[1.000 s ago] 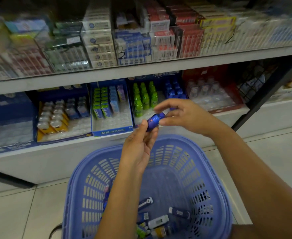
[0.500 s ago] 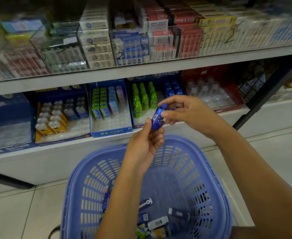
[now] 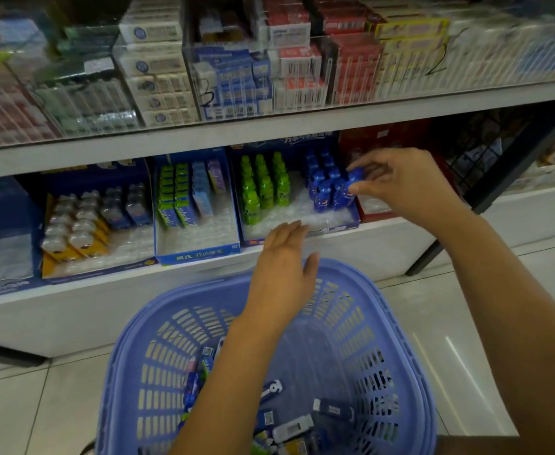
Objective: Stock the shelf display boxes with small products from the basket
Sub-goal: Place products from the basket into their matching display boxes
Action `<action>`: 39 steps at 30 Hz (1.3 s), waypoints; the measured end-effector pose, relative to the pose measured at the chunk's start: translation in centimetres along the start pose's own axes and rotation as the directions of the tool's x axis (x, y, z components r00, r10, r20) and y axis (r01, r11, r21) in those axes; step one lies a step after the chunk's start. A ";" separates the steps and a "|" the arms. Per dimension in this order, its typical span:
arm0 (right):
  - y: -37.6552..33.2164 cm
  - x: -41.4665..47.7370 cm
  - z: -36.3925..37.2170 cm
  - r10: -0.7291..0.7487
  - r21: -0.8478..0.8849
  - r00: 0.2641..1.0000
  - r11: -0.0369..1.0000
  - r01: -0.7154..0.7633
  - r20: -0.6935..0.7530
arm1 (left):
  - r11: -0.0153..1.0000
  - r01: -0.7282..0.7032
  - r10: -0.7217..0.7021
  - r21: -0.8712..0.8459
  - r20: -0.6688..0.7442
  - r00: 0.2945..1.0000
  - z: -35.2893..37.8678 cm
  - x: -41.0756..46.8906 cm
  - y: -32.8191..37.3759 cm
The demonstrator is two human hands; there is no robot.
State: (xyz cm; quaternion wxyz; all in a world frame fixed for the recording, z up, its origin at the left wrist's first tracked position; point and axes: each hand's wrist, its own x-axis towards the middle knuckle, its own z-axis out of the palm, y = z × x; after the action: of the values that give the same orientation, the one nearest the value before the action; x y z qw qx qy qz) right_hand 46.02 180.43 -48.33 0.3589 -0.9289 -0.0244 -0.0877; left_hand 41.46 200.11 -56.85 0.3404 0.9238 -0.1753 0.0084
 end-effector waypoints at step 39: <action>1.7 -13.5 17.9 0.231 -0.290 0.440 0.954 0.073 0.868 | 0.924 0.234 -0.381 0.302 0.705 0.598 6.3 -13.7 -11.4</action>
State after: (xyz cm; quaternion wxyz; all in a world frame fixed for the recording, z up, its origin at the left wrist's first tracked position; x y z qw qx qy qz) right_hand 35.54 191.41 -64.90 0.1575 -0.8757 -0.1532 0.4299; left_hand 31.68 208.55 -70.68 0.1492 0.8858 -0.1363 -0.4178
